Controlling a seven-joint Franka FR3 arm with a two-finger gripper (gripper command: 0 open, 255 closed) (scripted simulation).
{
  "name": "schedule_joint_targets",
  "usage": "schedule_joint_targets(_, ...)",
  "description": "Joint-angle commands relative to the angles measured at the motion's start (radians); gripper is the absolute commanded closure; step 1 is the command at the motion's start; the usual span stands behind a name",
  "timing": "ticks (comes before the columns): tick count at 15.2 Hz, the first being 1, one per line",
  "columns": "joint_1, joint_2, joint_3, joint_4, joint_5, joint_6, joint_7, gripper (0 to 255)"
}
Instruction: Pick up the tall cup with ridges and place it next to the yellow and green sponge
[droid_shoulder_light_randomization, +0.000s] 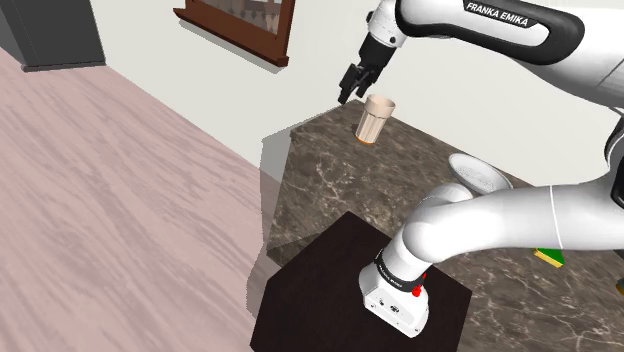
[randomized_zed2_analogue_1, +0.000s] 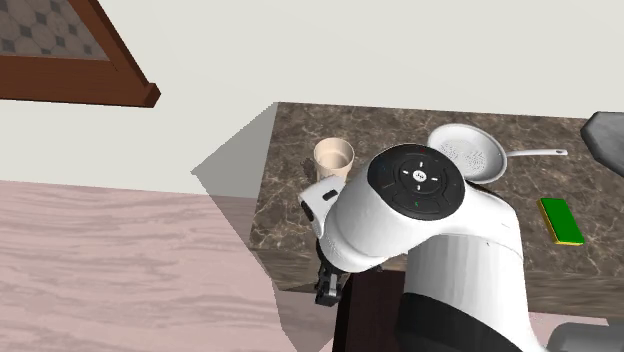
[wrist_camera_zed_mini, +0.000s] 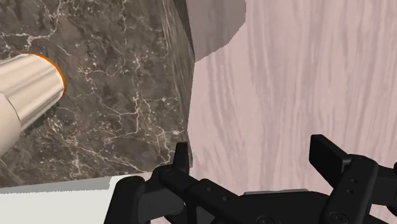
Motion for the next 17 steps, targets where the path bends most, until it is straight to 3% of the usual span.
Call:
schedule_joint_targets(1,-0.013,0.009,-0.048,-0.006,-0.028,0.016,-0.060,0)
schedule_joint_targets(10,-0.051,0.118,-0.254,0.027,-0.126,0.112,-0.307,0)
schedule_joint_targets(17,-0.047,0.272,-0.424,0.123,-0.147,0.192,-0.507,0)
